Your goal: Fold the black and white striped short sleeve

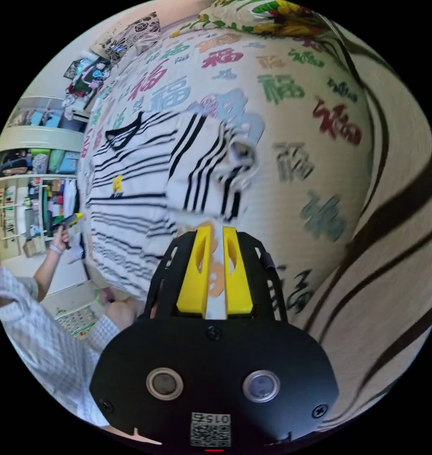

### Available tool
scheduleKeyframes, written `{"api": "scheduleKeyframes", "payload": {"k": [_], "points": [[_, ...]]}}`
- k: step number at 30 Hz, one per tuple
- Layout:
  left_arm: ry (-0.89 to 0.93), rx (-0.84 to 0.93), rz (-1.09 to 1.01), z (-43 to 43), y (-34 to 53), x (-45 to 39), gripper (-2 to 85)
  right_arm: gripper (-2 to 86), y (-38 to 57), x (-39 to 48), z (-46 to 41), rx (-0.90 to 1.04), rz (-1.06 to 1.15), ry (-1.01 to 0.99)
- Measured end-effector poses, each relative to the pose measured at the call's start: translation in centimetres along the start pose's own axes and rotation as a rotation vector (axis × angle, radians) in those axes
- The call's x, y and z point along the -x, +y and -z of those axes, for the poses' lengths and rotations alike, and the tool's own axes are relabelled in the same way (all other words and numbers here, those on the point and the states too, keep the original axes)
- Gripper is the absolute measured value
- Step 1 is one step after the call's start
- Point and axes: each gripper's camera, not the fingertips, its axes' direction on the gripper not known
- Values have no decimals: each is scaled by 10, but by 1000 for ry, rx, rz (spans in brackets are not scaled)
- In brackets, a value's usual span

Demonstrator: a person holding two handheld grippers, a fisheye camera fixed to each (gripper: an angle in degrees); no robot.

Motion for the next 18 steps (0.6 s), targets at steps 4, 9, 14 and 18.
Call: {"api": "scheduleKeyframes", "payload": {"k": [4,9,14,18], "points": [[55,65,134,-20,92,28,79,72,72,1,-59,156,-28,-202],[-29,184,64,-42,137,26,89,75,109,12,-114,293,23,-247],[-154,309,-93,-44,136,6,10,13,118,13,-147,367,72,-150],[-175,306,-127,-28,150,4,-5,3,140,2,-149,341,53,-94]]}}
